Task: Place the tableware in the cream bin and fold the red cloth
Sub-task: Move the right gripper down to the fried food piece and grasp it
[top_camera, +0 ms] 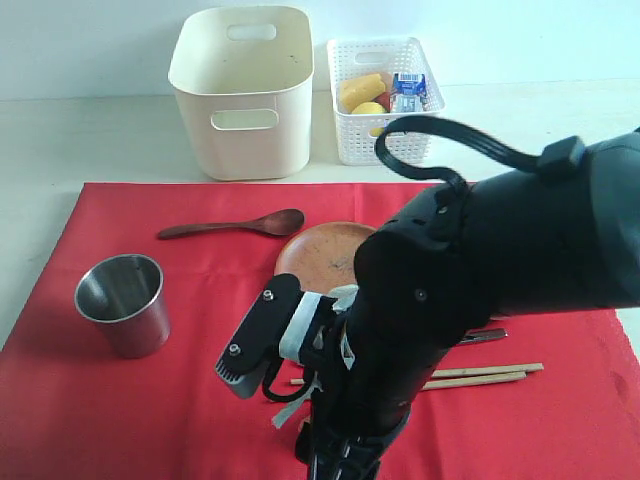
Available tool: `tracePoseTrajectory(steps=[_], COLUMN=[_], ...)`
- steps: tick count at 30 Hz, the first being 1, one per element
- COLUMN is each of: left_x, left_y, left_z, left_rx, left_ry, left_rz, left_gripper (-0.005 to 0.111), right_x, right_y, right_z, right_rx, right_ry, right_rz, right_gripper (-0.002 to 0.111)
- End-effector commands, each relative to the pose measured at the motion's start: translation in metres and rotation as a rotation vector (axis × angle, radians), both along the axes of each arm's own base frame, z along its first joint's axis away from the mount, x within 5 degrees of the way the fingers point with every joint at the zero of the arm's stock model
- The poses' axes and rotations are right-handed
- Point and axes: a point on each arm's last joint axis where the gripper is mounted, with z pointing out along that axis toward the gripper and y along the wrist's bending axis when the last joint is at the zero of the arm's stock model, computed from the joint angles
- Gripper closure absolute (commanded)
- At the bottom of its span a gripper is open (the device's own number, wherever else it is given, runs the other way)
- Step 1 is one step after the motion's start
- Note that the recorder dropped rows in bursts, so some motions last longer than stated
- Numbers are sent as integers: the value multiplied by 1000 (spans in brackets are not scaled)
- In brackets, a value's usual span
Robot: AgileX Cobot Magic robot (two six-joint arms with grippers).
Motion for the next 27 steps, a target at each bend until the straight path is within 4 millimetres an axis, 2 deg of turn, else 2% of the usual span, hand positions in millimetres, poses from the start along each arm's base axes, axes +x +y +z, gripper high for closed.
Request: tracePoseTrajectory(steps=[1, 8, 12, 20, 27], left_x=[0, 0, 0, 0, 0], left_y=[0, 0, 0, 0, 0], left_z=[0, 0, 0, 0, 0], left_rx=[-6, -8, -6, -8, -6], left_ry=[-6, -6, -6, -6, -6], left_rz=[-6, -6, -6, -6, -6], left_gripper=[104, 104, 104, 104, 104], right_x=[2, 3, 3, 3, 4], right_y=[-1, 0, 0, 0, -1], right_z=[-13, -18, -18, -18, -18], right_rx=[-55, -58, -59, -59, -69], right_ry=[-12, -19, -18, -19, -27], right_rz=[35, 41, 41, 47, 61], right_gripper=[50, 51, 55, 84, 100])
